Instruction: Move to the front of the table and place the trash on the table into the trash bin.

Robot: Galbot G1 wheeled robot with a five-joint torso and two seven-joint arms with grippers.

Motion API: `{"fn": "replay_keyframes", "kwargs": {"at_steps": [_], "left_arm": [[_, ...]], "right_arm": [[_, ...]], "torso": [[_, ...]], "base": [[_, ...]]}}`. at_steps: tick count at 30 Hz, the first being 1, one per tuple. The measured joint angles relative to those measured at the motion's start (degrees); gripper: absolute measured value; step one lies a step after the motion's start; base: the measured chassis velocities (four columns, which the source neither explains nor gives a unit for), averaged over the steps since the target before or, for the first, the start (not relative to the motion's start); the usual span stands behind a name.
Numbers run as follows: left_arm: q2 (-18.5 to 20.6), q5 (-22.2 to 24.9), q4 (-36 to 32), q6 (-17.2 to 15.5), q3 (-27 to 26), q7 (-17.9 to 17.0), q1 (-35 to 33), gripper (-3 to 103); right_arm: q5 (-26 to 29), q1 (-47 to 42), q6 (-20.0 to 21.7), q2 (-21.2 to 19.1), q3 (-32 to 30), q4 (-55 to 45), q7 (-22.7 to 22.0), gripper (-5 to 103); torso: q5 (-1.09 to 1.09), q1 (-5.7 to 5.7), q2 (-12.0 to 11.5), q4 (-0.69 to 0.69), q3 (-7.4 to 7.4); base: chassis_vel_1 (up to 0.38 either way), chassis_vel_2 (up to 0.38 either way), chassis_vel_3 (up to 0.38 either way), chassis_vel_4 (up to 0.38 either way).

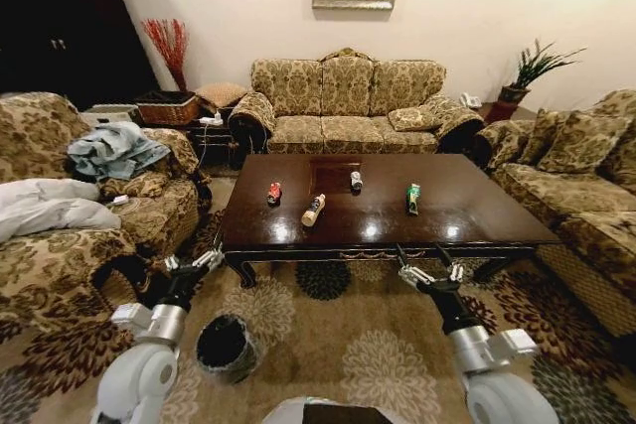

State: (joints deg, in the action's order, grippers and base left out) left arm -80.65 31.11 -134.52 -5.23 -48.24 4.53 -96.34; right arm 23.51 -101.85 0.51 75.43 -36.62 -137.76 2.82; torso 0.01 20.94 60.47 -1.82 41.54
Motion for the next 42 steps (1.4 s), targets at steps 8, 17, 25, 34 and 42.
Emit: {"fn": "replay_keyframes", "kwargs": {"at_steps": [8, 17, 25, 34, 42], "left_arm": [[0.34, -1.93, 0.45, -0.63, 1.23, 0.42, 0.75, 100], [-0.09, -3.84, 0.05, -1.36, 2.6, 1.03, 0.05, 100], [-0.03, -4.3, 0.2, -2.04, 2.59, 0.98, -0.1, 100], [-0.26, -5.82, 3.2, -2.47, 2.25, 0.73, -0.22, 100], [-0.03, -10.1, 16.1, -5.02, 3.02, 0.28, 1.08, 100]], "right_arm": [[-2.7, 1.37, 0.32, 1.22, 0.92, -0.79, -0.05, 100], [-4.21, 1.01, 0.03, 2.84, 0.75, -1.99, 0.19, 100], [-4.81, 0.85, -0.29, 3.45, 0.9, -1.92, 0.14, 100], [-6.13, 0.49, -1.76, 4.63, 1.81, 0.94, 0.95, 100], [-6.86, 0.62, -5.31, 5.47, 2.39, 11.49, 2.7, 100]], "torso": [[-0.02, 0.0, 0.0, 0.0, 0.0], [-0.02, 0.0, 0.0, 0.0, 0.0], [-0.02, 0.0, 0.0, 0.0, 0.0], [-0.02, 0.0, 0.0, 0.0, 0.0], [-0.02, 0.0, 0.0, 0.0, 0.01]], "base": [[0.0, 0.0, 0.0, 0.0], [0.0, 0.0, 0.0, 0.0], [0.0, 0.0, 0.0, 0.0], [0.0, 0.0, 0.0, 0.0], [0.0, 0.0, 0.0, 0.0]]}}
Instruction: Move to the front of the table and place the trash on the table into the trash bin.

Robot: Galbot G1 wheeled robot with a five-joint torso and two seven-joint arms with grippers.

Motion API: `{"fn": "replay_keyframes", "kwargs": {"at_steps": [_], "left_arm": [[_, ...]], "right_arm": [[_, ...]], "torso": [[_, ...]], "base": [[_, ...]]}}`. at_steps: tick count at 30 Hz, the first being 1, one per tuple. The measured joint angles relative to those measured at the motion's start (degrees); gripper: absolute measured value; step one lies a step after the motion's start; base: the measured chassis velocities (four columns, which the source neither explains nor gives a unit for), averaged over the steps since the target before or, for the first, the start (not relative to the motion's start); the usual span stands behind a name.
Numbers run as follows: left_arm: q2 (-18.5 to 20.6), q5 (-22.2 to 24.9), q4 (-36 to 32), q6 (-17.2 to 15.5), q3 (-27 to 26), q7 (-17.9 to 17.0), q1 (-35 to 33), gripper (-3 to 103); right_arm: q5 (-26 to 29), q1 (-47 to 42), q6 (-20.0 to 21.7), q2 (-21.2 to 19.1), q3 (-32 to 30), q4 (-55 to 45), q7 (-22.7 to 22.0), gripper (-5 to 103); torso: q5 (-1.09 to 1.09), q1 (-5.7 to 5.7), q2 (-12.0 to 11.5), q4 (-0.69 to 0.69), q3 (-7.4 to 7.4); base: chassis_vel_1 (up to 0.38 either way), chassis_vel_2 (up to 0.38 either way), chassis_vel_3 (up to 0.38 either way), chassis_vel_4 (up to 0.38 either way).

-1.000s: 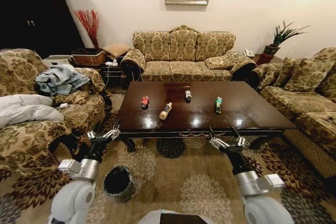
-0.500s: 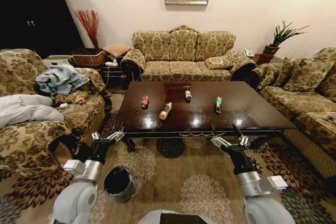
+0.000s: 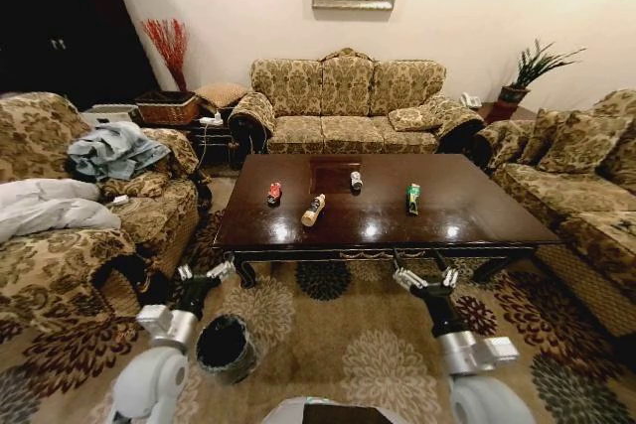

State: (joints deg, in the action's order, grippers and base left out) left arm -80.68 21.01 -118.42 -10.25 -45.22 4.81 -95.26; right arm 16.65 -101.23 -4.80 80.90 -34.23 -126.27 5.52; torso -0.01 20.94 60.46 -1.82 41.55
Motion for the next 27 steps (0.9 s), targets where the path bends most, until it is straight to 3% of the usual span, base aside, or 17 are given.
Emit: {"fn": "replay_keyframes", "kwargs": {"at_steps": [8, 10, 18, 22, 27], "left_arm": [[1.26, -2.36, 16.11, 0.05, 0.43, -0.75, 3.84, 99], [2.18, -3.04, 23.96, 0.27, 0.7, -0.73, 6.49, 99], [3.38, -3.04, 36.56, -0.17, 1.49, -0.68, 11.57, 100], [3.98, -8.38, 47.29, 3.88, 2.43, -0.47, 16.48, 100], [4.88, -11.74, 54.37, 6.23, 3.14, -1.14, 18.93, 100]], "right_arm": [[-0.47, 0.64, -1.42, 0.69, 1.58, 8.58, 2.63, 100], [-0.95, 1.04, -1.45, 0.77, 2.31, 10.29, 3.0, 100], [-0.87, 1.14, -2.24, 0.77, 2.62, 11.77, 3.6, 100], [0.06, 1.26, -2.25, -0.02, 2.22, 10.93, 3.84, 100], [0.41, 1.34, -2.25, -0.31, 1.87, 10.52, 3.84, 100]], "torso": [[0.01, 0.0, 0.01, 0.0, 0.0], [-0.01, 0.0, 0.0, 0.0, 0.0], [0.0, 0.0, 0.0, 0.0, 0.0], [-0.02, 0.0, 0.0, 0.02, 0.0], [0.0, 0.0, 0.0, 0.0, 0.0]], "base": [[0.0, 0.0, 0.0, 0.0], [0.0, 0.0, 0.0, 0.0], [0.0, 0.0, 0.0, 0.0], [0.0, 0.0, 0.0, 0.0], [0.0, 0.0, 0.0, 0.0]]}}
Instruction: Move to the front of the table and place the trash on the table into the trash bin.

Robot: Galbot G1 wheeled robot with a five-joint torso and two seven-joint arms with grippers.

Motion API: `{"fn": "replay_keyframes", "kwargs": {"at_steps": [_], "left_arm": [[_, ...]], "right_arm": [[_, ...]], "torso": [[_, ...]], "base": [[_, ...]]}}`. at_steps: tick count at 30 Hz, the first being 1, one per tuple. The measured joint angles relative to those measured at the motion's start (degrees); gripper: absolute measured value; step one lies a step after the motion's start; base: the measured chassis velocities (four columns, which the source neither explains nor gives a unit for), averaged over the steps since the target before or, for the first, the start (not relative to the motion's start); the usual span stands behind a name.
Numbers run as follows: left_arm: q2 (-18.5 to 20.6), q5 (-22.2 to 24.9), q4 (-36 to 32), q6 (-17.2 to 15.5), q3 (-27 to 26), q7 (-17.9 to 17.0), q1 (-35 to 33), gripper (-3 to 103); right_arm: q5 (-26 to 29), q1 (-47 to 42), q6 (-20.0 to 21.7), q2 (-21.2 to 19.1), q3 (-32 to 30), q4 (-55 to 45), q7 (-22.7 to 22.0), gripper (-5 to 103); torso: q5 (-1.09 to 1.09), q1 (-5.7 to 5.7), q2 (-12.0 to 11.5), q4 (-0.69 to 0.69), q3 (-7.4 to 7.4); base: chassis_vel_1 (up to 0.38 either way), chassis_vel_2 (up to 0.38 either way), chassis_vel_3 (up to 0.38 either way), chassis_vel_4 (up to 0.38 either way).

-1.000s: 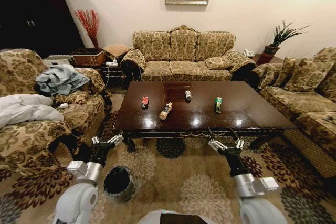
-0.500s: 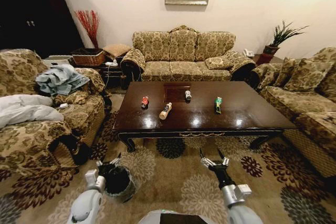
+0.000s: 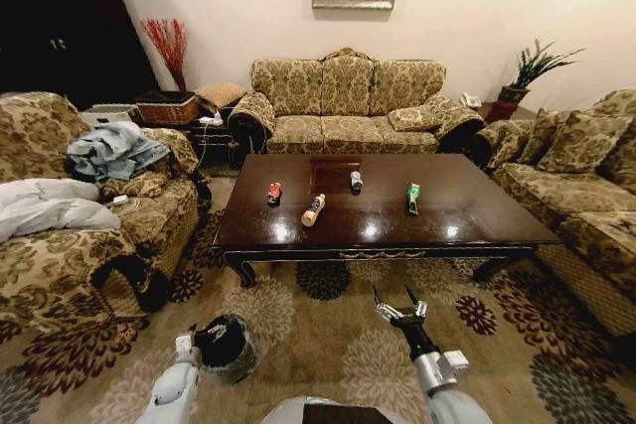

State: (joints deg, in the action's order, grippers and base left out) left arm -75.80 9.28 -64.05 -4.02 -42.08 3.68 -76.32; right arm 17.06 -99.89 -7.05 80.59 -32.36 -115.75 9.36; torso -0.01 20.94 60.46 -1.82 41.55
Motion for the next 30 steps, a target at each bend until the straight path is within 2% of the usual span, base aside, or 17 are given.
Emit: {"fn": "replay_keyframes", "kwargs": {"at_steps": [1, 3, 7, 13, 15, 19, 25, 30], "left_arm": [[0.4, -1.52, 3.94, 2.18, 0.23, -0.31, 1.29, 100], [1.07, -2.74, 8.23, 3.37, 0.34, -0.35, 2.62, 100], [1.62, -2.8, 11.56, 3.73, 0.43, -0.25, 3.92, 100], [2.15, -4.11, 20.03, 5.16, 0.3, -0.25, 9.09, 100], [2.07, -4.67, 24.65, 6.92, 0.07, -0.45, 11.89, 100], [1.96, -5.51, 29.53, 9.26, -0.3, -1.57, 14.58, 100], [1.92, -5.63, 32.57, 9.31, -0.63, -2.23, 16.48, 100], [1.92, -3.4, 34.22, 6.62, -0.74, -3.02, 17.99, 100]], "right_arm": [[0.06, -0.12, 0.0, -0.11, -0.17, -0.27, 0.0, 100], [0.21, -0.36, 0.0, -0.39, -0.33, -0.54, -0.01, 100], [0.33, -0.51, 0.01, -0.75, -0.5, -0.65, -0.02, 100], [0.33, -0.79, 0.05, -0.62, -0.44, -1.27, -0.05, 100], [0.32, -0.97, 0.08, -0.64, -0.42, -1.48, -0.02, 100], [0.57, -0.98, 0.1, -0.97, -0.52, -1.48, 0.0, 100], [1.23, -0.91, 0.01, -1.25, -0.66, -0.88, 0.23, 100], [1.84, -0.69, -0.01, -1.61, -0.64, -0.83, 0.43, 100]], "torso": [[-0.02, 0.0, 0.0, 0.01, 0.0], [-0.01, 0.0, 0.0, 0.01, 0.0], [-0.01, 0.0, 0.0, -0.01, 0.0], [0.01, 0.0, 0.0, 0.0, 0.0], [0.0, 0.0, 0.0, 0.01, 0.0], [0.0, 0.0, 0.0, 0.0, 0.0], [0.01, 0.0, 0.0, 0.0, 0.0], [0.01, 0.0, 0.0, 0.01, 0.0]], "base": [[0.0, 0.0, 0.0, 0.0], [0.0, 0.0, 0.0, 0.0], [0.0, 0.0, 0.0, 0.0], [0.0, 0.0, 0.0, 0.0], [0.0, 0.0, 0.0, 0.0], [0.0, 0.0, 0.0, 0.0], [0.0, 0.0, 0.0, 0.0], [0.0, 0.0, 0.0, 0.0]]}}
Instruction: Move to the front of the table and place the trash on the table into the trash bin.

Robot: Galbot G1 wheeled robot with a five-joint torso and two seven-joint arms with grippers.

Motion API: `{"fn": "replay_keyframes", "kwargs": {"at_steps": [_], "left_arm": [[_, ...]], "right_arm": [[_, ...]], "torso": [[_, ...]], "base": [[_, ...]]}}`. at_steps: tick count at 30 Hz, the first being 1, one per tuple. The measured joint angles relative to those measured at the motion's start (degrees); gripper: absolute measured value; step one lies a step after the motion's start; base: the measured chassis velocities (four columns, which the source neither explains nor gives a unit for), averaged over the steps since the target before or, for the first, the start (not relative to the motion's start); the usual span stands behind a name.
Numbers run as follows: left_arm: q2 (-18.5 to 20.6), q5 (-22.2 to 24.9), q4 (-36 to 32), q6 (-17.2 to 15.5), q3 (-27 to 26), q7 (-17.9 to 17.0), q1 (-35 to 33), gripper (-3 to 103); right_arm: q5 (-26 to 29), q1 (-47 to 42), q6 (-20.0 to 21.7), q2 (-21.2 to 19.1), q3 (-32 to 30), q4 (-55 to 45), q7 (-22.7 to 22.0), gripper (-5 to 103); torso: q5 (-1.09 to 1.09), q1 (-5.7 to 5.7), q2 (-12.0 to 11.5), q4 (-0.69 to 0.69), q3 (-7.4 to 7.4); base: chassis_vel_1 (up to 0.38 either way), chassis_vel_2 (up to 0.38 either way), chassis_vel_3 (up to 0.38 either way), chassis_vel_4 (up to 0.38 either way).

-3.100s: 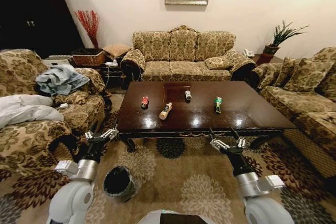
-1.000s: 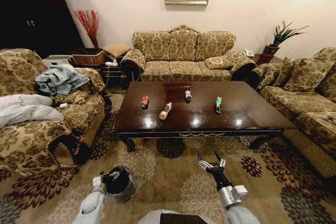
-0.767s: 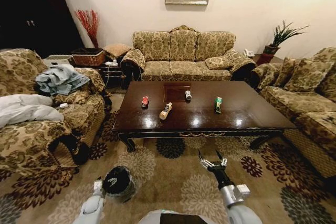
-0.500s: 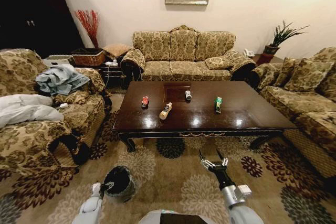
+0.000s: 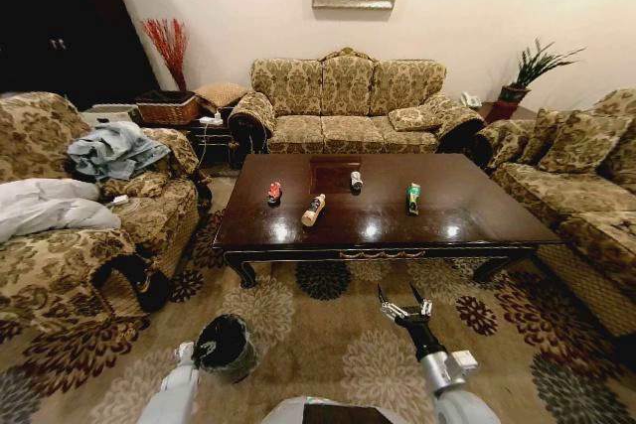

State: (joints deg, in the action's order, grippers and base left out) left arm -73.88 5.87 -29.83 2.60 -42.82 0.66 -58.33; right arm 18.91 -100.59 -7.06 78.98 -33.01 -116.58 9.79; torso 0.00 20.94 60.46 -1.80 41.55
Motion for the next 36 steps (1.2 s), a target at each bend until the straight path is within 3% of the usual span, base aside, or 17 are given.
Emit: {"fn": "replay_keyframes", "kwargs": {"at_steps": [4, 6, 10, 21, 26, 33, 36], "left_arm": [[-0.04, 0.62, 1.65, -1.42, -0.16, -0.33, 0.98, 102], [-0.15, -0.04, 2.37, -2.4, -0.59, 0.79, 1.58, 95], [-0.15, -0.86, 3.88, -2.8, -0.8, 0.57, 2.41, 92], [-0.05, 2.53, 4.76, -4.41, -0.95, 1.42, 3.08, 56], [-0.18, 2.74, 4.7, -4.52, -0.94, 1.61, 2.89, 48], [-0.38, 2.74, 5.32, -3.95, -1.27, 2.21, 2.95, 25], [-0.54, 2.79, 5.31, -3.63, -1.35, 2.46, 2.83, 21]], "right_arm": [[0.64, 0.16, 0.0, -0.44, -0.35, 0.0, 0.18, 100], [0.94, 0.13, -0.12, -0.47, -0.69, 0.15, 0.38, 100], [1.05, -0.13, -0.43, -0.37, -0.87, 0.21, 0.52, 100], [1.85, -0.51, -1.38, 0.04, -1.74, 0.49, 0.67, 100], [2.02, -0.51, -1.59, 0.21, -1.75, 0.59, 0.67, 100], [2.04, -0.73, -1.76, 0.35, -1.77, 0.75, 0.65, 100], [2.04, -0.75, -1.86, 0.47, -1.77, 0.9, 0.66, 100]], "torso": [[0.0, 0.0, 0.0, -0.02, 0.0], [-0.01, 0.0, 0.0, -0.01, 0.0], [0.0, 0.0, 0.0, -0.01, 0.0], [0.01, 0.0, 0.0, 0.0, 0.0], [-0.02, 0.0, 0.0, -0.02, 0.0], [0.01, 0.0, 0.0, -0.02, 0.0], [-0.01, 0.0, 0.0, -0.01, 0.0]], "base": [[0.0, 0.0, 0.0, 0.0], [0.0, 0.0, 0.0, 0.0], [0.0, 0.0, 0.0, 0.0], [0.0, 0.0, 0.0, 0.0], [0.0, 0.0, 0.0, 0.0], [0.0, 0.0, 0.0, 0.0], [0.0, 0.0, 0.0, 0.0]]}}
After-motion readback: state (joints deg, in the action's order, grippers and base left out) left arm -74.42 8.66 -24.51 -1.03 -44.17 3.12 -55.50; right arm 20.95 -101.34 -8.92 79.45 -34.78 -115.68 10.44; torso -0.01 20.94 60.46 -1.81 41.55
